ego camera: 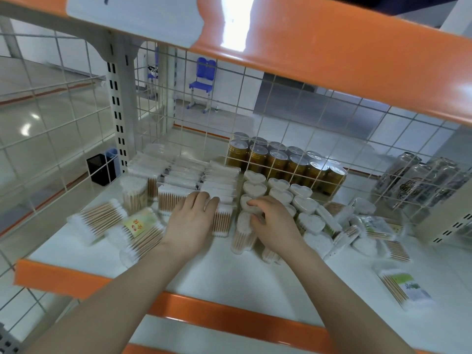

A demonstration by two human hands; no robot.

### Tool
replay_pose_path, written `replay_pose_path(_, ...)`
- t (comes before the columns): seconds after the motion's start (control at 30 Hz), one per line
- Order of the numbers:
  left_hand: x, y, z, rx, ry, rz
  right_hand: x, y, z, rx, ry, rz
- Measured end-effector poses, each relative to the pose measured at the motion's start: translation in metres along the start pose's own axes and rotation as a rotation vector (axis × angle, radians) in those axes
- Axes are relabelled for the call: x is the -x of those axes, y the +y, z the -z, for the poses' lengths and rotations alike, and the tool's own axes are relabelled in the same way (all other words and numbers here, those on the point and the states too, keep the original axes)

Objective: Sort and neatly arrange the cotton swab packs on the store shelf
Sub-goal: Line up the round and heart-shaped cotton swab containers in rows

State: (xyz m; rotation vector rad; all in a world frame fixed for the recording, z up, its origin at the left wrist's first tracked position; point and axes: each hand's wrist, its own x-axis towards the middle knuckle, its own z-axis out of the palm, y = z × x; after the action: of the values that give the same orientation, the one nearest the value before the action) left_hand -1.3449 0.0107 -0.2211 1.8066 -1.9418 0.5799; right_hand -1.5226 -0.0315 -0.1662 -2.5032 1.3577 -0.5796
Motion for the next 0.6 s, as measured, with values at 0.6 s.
replay_pose_path(0.6,0.037,-0.027,0.059,0.095,-0.076,0.049,0.001,-0.036,-0.011,-0.063,0.06,0.164)
